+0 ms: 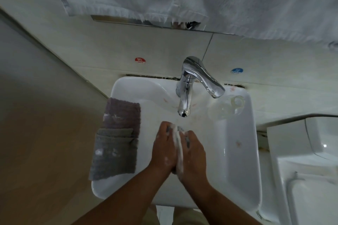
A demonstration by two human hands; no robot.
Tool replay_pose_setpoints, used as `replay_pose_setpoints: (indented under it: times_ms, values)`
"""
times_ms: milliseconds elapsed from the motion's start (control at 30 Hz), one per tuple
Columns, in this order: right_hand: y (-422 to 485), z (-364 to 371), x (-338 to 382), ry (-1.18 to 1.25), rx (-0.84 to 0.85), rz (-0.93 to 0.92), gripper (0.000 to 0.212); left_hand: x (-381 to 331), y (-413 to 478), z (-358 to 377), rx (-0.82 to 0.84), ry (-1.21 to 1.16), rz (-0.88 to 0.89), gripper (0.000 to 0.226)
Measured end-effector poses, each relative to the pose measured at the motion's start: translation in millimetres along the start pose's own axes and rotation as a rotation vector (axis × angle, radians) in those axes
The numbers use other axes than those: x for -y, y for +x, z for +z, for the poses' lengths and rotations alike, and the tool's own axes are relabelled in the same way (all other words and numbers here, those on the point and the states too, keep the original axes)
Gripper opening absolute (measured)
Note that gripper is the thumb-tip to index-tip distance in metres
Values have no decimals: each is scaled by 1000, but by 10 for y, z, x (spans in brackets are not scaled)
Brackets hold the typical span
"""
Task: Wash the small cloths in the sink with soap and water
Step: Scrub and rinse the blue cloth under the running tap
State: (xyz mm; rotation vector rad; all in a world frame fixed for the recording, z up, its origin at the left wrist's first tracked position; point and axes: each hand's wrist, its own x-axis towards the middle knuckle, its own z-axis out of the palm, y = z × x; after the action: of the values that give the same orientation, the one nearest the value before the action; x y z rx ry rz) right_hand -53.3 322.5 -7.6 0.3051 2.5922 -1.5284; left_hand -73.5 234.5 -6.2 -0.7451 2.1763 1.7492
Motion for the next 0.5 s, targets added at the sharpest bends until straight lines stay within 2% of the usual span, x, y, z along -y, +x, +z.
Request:
replay_pose_setpoints:
  times_ms: [67,167,233,300,333,400,467,500]
  values:
    - [269,-75,-3,-1,-77,10,31,-52,-165,55,21,-3,53,20]
    - [458,-186,10,260,-67,156,44,-114,-309,73,104,23,185,15]
    - [258,-109,73,235,-1,196,37,-171,-150,27,26,92,136,14]
    - [63,-11,143,149,54,140,22,-192,4,-49,-28,127,89,10]
    - [63,-7,156,87,49,98,20,-196,10,-62,-1,129,93,6]
    - [261,-79,138,16,-26,50,27,-212,-139,-21,82,84,102,16]
    - [472,-201,93,114,-74,105,38,-181,-321,55,132,-20,108,33]
    - [476,-211,64,145,-68,141,41,-164,-346,69,125,-21,124,33]
